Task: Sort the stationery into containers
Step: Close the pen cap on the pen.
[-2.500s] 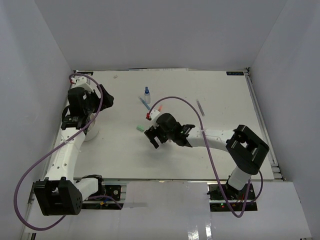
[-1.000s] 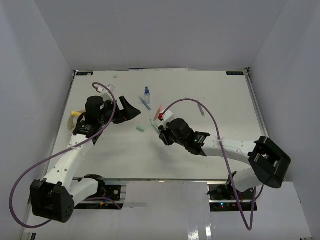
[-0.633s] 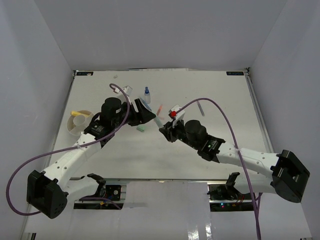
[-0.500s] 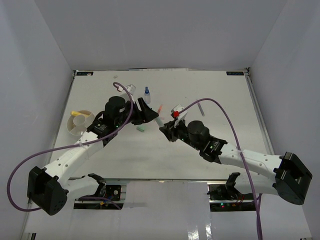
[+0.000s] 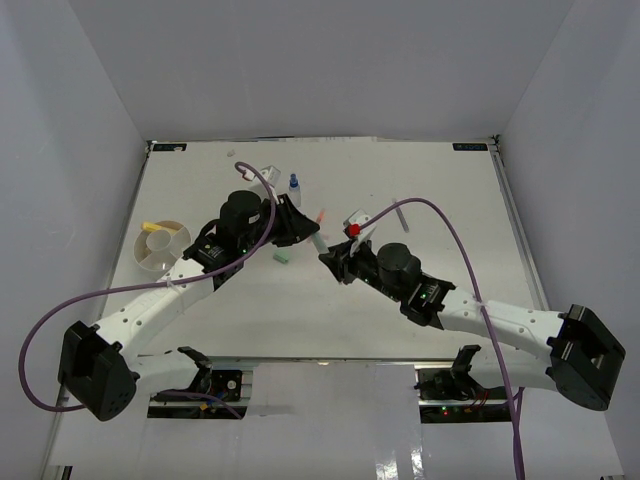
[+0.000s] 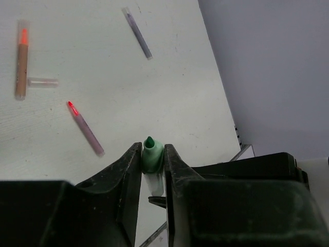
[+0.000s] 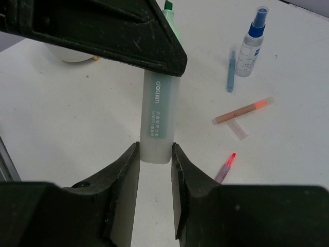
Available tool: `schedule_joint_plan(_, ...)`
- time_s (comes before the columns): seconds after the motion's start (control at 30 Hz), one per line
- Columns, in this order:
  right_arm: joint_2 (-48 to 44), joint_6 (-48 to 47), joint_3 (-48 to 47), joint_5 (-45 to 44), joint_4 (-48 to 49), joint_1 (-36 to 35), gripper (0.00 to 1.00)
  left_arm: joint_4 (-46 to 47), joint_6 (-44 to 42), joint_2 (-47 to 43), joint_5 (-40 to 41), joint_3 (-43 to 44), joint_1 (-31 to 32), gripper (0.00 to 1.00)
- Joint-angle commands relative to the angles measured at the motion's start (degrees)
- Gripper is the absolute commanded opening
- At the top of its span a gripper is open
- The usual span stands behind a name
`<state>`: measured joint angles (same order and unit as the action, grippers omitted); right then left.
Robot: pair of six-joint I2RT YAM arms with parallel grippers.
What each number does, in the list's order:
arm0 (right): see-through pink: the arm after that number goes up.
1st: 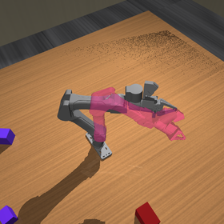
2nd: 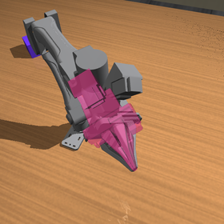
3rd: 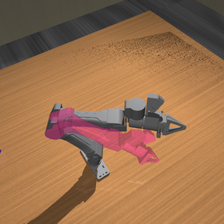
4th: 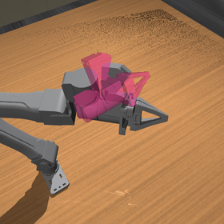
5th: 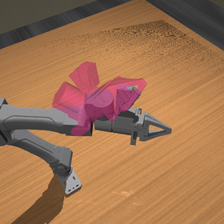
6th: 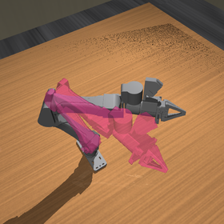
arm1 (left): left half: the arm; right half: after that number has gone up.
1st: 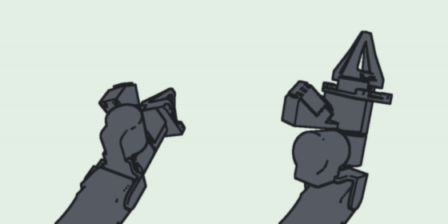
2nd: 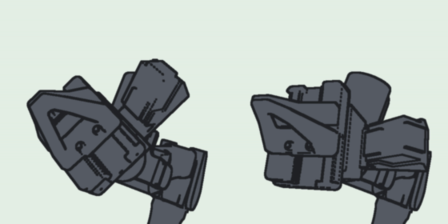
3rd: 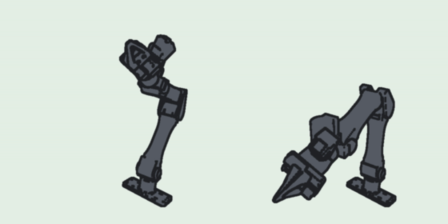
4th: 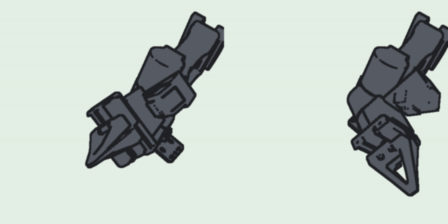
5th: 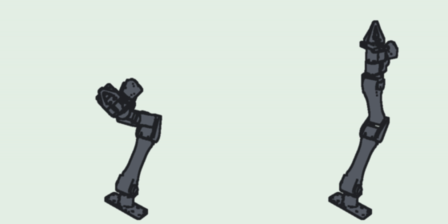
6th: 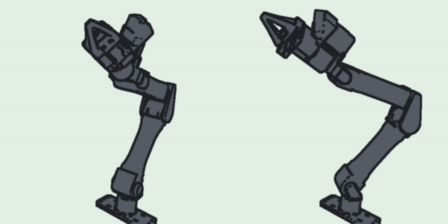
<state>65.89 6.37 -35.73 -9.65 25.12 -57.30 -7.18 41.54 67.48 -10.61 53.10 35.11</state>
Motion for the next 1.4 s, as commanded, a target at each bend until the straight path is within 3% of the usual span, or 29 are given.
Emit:
schedule_joint_plan(0.0,-1.6,-0.6,0.6,0.4,3.9,-0.3,0.21,2.0,-0.2,-0.9,1.1,2.1,0.4,0.29)
schedule_joint_plan(0.17,-2.3,-0.2,0.7,1.7,2.9,-0.2,0.27,3.2,-1.3,-0.8,-1.2,1.3,0.4,0.21)
schedule_joint_plan(0.23,-2.9,-0.6,0.4,2.3,1.2,-0.1,0.34,4.4,-2.2,-1.0,-2.6,1.2,0.4,0.21)
schedule_joint_plan(0.27,-3.2,-0.7,0.2,3.2,0.4,-0.1,0.47,4.5,-2.9,-1.2,-3.4,1.2,0.4,0.21)
schedule_joint_plan(0.33,-4.3,-1.1,-0.5,4.1,-2.0,-0.1,0.54,4.8,-4.2,-1.8,-4.0,1.1,0.4,0.21)
schedule_joint_plan(0.43,-5.4,-3.4,-2.7,8.9,-7.5,1.4,0.61,4.9,-9.5,-2.9,-5.5,1.3,0.4,0.21)
schedule_joint_plan(0.5,-6.0,-5.6,-5.1,17.5,-11.2,3.6,0.69,4.8,-14.2,-3.6,-7.7,1.9,0.4,0.21)
schedule_joint_plan(0.6,-6.6,-8.3,-7.1,23.4,-16.7,7.8,0.80,4.5,-21.2,-4.1,-12.4,2.9,0.4,0.21)
schedule_joint_plan(0.8,-7.5,-10.9,-10.1,35.8,-20.5,15.2,0.84,3.0,-28.5,-4.8,-20.0,5.7,0.4,0.20)
schedule_joint_plan(0.93,-6.0,-11.8,-12.0,41.1,-20.7,15.5,0.78,4.3,-28.0,-5.3,-23.1,6.1,0.4,0.20)
schedule_joint_plan(1.37,-1.1,-8.7,-17.4,48.8,-16.8,15.5,0.78,14.6,-23.6,-6.0,-28.4,1.7,0.4,0.20)
